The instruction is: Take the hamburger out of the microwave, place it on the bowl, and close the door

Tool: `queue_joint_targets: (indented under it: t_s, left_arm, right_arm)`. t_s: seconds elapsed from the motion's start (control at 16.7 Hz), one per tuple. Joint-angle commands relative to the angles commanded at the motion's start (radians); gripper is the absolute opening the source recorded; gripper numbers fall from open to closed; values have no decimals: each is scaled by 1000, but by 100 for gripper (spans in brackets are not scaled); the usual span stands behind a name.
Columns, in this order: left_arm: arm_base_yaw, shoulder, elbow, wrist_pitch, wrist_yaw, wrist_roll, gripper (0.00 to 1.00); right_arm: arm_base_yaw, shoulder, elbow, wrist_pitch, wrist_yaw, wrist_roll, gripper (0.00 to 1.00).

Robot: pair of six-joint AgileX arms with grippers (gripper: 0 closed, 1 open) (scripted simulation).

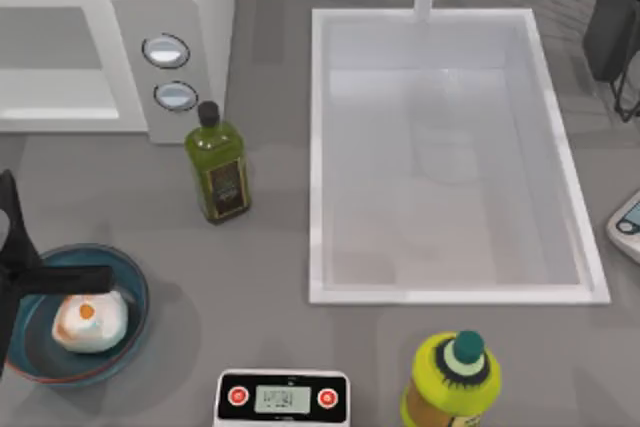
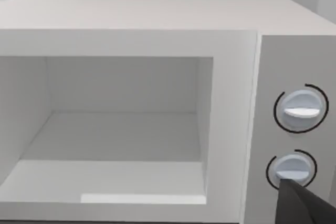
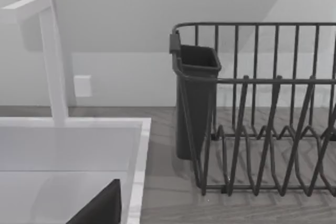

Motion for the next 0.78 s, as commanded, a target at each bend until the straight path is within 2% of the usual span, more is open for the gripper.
queue_joint_targets:
  t_s: [0.24,0.48,0.78]
  left_arm:
    - [21,13,12,-1,21,0,0]
    - [117,88,78,5,118,1,0]
    - [119,88,80,6,120,2,0]
  right_arm:
    - [0,0,0,0,0,0,100]
    - [0,0,0,0,0,0,100]
    - [0,0,0,0,0,0,100]
